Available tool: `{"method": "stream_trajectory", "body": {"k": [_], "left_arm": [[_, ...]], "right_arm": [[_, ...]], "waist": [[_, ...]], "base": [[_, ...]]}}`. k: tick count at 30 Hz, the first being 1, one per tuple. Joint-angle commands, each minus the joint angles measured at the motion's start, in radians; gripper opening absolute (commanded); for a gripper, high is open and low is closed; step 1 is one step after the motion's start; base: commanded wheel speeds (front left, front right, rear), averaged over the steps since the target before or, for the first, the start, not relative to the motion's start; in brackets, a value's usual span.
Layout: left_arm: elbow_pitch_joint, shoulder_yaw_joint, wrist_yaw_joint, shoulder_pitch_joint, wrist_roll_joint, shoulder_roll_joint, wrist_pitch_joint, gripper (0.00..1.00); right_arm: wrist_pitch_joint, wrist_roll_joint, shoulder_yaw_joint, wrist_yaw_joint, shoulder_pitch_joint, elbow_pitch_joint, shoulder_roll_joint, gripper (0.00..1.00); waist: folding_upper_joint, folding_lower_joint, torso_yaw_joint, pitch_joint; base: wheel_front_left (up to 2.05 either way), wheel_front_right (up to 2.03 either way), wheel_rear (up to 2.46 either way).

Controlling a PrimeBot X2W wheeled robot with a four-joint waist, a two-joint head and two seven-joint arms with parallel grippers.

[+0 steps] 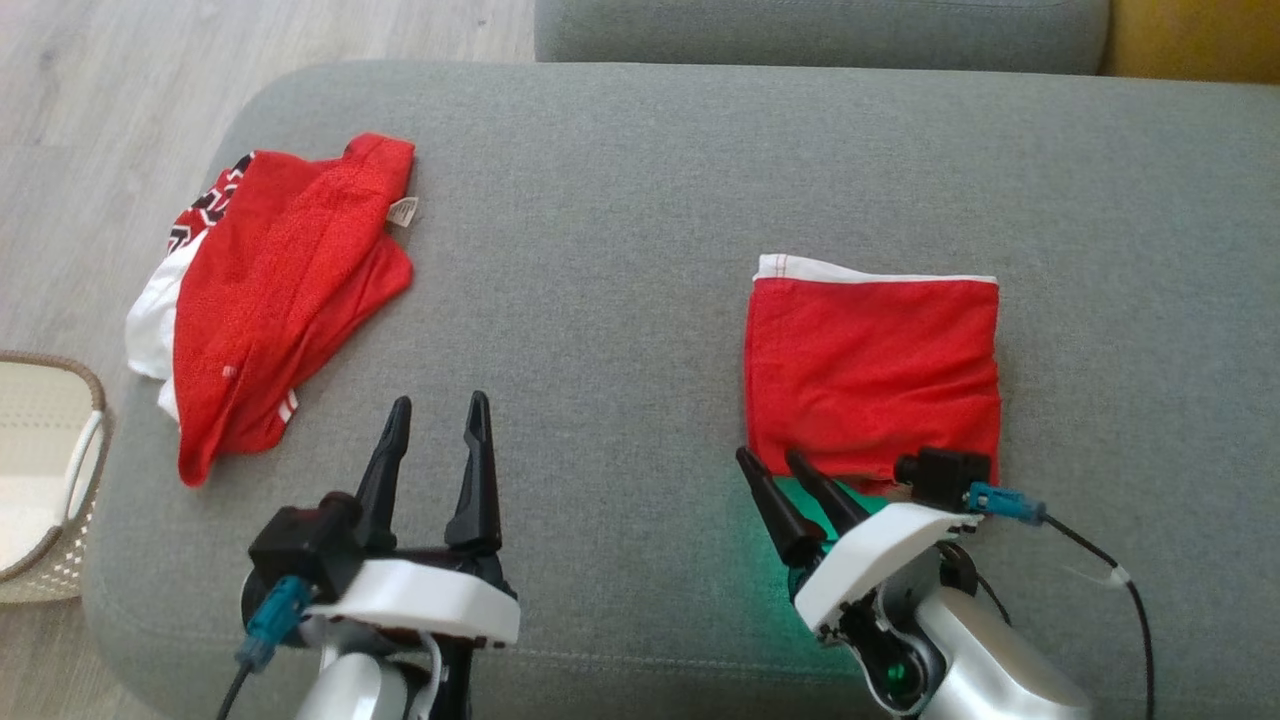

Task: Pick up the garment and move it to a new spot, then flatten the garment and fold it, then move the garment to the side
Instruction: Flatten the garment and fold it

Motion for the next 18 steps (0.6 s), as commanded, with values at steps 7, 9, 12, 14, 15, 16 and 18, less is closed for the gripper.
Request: {"method": "stream_trajectory", "body": {"k": [7,9,12,14,15,16,18], "left_arm": [[-0.05,0.061,0.006,-0.021,0.002,0.001,-0.006,1.0],[-0.056,0.074,0.005,-0.019,0.002,0.001,-0.006,1.0],[-0.067,0.108,0.002,-0.02,0.006,0.001,-0.006,1.0],[-0.068,0.121,-0.002,-0.025,0.012,0.001,-0.006,1.0],[-0.069,0.127,-0.003,-0.028,0.01,0.001,-0.006,1.0],[-0.069,0.134,-0.003,-0.03,0.009,0.001,-0.006,1.0],[-0.068,0.144,-0.004,-0.034,0.008,0.001,-0.006,1.0]], "right_arm": [[-0.038,-0.006,-0.035,0.0,-0.049,-0.104,0.009,1.0],[-0.045,-0.043,-0.077,0.0,-0.048,-0.144,-0.001,1.0],[-0.054,-0.214,-0.17,0.0,-0.048,-0.219,-0.038,1.0],[-0.057,-0.324,-0.222,0.0,-0.041,-0.26,-0.05,1.0],[-0.058,-0.381,-0.252,0.0,-0.034,-0.28,-0.054,1.0],[-0.058,-0.434,-0.283,0.0,-0.023,-0.301,-0.055,1.0],[-0.059,-0.537,-0.34,0.0,0.004,-0.344,-0.053,1.0]], "waist": [[0.0,0.0,-0.039,-0.002],[0.0,0.0,-0.056,-0.008],[0.0,0.0,-0.102,0.003],[0.0,0.0,-0.122,0.008],[0.0,0.0,-0.131,0.01],[0.0,0.0,-0.139,0.011],[0.0,0.0,-0.152,0.012]], "base": [[0.0,0.0,0.0],[0.0,0.0,0.0],[0.0,0.0,0.0],[0.0,0.0,0.0],[0.0,0.0,0.0],[0.0,0.0,0.0],[0.0,0.0,0.0]]}}
